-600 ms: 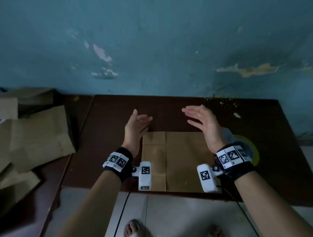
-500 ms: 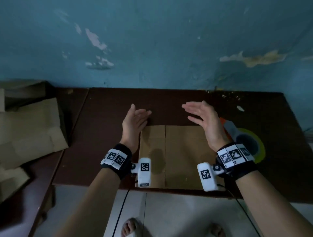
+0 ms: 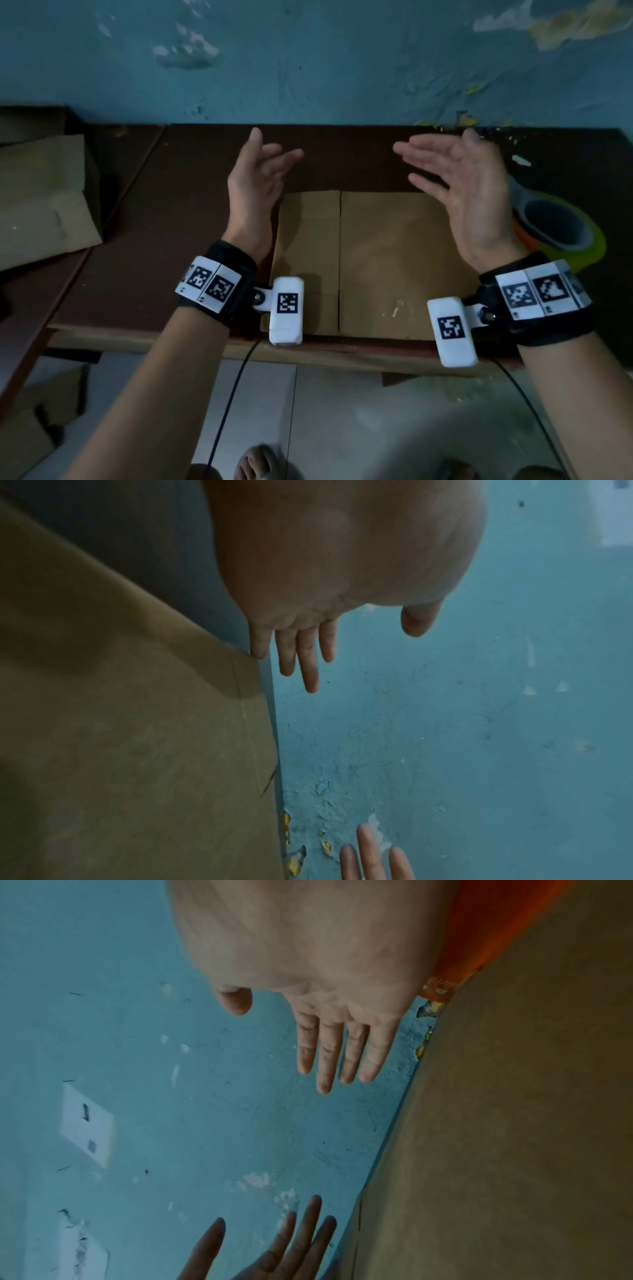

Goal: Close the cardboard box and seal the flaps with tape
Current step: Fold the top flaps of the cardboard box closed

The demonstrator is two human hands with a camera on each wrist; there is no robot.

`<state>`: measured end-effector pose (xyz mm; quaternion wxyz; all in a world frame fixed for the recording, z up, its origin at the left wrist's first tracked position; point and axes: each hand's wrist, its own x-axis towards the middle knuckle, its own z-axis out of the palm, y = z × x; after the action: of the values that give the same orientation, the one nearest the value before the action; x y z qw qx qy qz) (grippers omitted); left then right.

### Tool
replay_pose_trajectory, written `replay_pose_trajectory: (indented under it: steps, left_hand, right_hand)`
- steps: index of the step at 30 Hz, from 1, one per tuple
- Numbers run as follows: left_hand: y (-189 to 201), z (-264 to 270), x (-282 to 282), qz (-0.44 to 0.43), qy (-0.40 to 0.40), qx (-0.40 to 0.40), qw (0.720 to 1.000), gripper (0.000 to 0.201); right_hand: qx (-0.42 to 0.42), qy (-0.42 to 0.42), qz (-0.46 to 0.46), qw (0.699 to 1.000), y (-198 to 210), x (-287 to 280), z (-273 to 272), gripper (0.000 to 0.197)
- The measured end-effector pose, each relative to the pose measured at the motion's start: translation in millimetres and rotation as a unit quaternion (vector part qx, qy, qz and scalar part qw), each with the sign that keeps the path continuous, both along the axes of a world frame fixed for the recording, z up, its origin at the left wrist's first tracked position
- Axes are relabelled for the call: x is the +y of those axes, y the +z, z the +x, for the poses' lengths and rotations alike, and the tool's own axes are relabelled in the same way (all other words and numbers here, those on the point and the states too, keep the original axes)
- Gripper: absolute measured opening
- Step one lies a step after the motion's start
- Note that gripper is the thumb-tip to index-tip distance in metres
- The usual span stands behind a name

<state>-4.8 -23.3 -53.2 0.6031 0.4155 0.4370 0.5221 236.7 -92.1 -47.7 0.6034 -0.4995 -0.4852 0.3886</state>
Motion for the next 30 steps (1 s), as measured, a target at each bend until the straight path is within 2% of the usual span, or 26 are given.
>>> replay_pose_trajectory:
  steps: [3,6,11,13,14,17,18,21,23,26,30]
  left_hand:
    - [0,-3,-9,0.01,-0.005,0.016,1.0,0.058]
    - [2,-7,-20,0.022,0.007,0.033,0.999,0.054]
    - [10,-22,-39,0.006,-0.005,0.072,0.997,0.057]
    - [13,-28,-43,-0.015,-0.033,0.092,0.995,0.064]
    - [12,-30,-43,-0.028,-0.048,0.105,0.993,0.07]
    - [10,-31,-48,-0.06,-0.082,0.124,0.987,0.078]
    - [7,-31,-50,-0.065,-0.092,0.123,0.986,0.075]
    - [5,-26,-60,-0.077,-0.117,0.102,0.985,0.043]
    - [12,-17,-69,-0.079,-0.11,0.108,0.985,0.041]
    - [26,-10,-72,-0.053,-0.087,0.111,0.989,0.039]
    - [13,-17,-54,-0.041,-0.067,0.068,0.995,0.029]
  right_hand:
    - [-0.024,-0.012,-0.001,1.0,-3,-6,1,0.062]
    - [-0.05,-0.034,-0.04,0.997,-8,-10,7,0.057]
    - [-0.03,-0.015,-0.092,0.995,-6,-26,14,0.055]
    - [-0.021,-0.004,-0.127,0.992,-10,-30,17,0.056]
    - [-0.026,0.006,-0.149,0.988,-15,-31,20,0.063]
    - [-0.05,0.056,-0.205,0.976,-21,-31,26,0.103]
    - [-0.053,0.069,-0.219,0.972,-20,-34,25,0.105]
    - [-0.041,0.094,-0.208,0.973,-20,-39,23,0.092]
    - [-0.017,0.082,-0.191,0.978,-20,-37,24,0.084]
    - [0.072,0.043,-0.154,0.985,-22,-35,23,0.075]
    - [0.146,-0.006,-0.11,0.983,-16,-34,16,0.052]
